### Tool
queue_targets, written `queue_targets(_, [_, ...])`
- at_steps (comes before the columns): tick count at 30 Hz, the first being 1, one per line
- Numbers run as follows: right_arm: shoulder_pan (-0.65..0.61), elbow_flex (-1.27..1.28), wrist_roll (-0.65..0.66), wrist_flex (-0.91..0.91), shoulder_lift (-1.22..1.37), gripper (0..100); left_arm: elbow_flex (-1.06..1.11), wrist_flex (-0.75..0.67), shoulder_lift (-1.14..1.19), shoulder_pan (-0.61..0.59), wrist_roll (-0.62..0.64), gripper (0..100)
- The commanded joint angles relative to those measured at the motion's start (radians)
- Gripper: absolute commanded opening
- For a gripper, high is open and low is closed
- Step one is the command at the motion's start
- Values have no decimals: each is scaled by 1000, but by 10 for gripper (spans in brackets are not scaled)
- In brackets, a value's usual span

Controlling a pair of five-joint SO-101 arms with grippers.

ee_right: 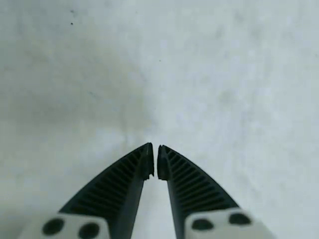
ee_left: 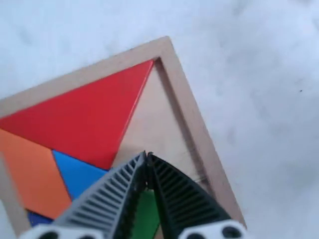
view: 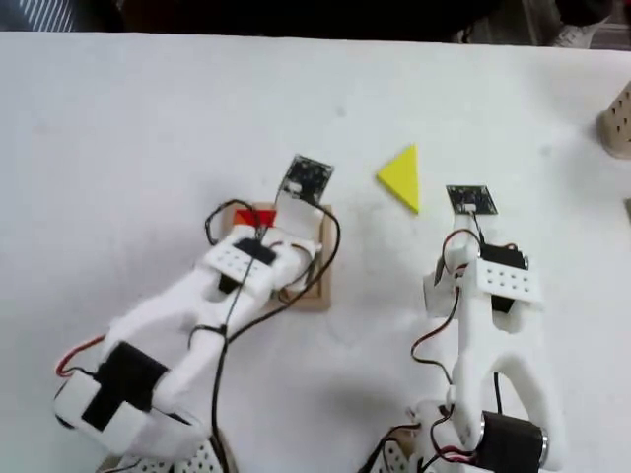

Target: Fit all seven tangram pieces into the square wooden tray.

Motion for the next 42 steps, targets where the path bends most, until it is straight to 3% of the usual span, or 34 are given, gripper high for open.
queue_targets(1, [1, -5, 12, -13, -28, 21, -97, 63, 5, -64, 3, 24])
queue_targets(14, [2, -5, 12, -13, -28, 21, -106, 66, 1, -127, 3, 23])
queue_targets(26, [2, -2, 11, -28, -28, 21, 26, 20, -314, -280, 3, 24])
queue_targets(33, [-1, 14, 3, -85, -30, 21, 44, -147, -248, -372, 9, 24])
queue_targets(38, [-30, -101, -9, -67, -27, 22, -11, -153, -153, -387, 11, 24])
queue_targets(42, [-33, -221, -118, -41, 1, 22, -55, -152, -85, -403, 11, 24])
